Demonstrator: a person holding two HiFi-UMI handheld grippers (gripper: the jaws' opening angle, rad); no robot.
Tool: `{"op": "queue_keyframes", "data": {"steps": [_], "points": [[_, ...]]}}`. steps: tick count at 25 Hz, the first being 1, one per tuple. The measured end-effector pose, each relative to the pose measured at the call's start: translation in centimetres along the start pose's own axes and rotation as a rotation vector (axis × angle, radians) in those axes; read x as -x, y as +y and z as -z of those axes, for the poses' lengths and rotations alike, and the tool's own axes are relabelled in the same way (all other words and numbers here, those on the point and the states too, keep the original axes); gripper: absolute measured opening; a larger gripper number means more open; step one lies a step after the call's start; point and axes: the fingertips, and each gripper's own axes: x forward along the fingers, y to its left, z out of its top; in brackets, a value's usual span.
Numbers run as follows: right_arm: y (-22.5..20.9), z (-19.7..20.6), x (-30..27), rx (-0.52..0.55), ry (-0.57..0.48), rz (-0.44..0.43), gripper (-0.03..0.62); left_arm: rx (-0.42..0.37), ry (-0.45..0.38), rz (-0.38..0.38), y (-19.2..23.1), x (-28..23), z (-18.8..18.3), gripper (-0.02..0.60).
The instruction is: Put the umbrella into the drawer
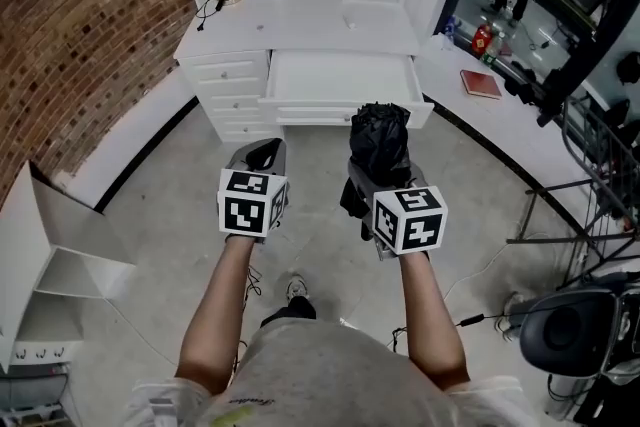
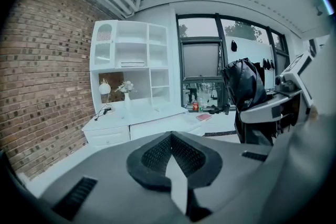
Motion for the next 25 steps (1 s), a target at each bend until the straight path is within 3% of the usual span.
{"op": "queue_keyframes", "data": {"steps": [9, 25], "points": [[1.0, -1.6, -4.9, -0.002, 0.014, 0.038, 0.255, 0.012, 0.000, 0.039, 5.3, -3.1, -0.4, -0.002], [1.3, -3.3, -10.8, -0.011, 0.023, 0.091, 0.255, 0.003, 0.000, 0.099, 10.3, -7.5, -1.4, -0.002]]}}
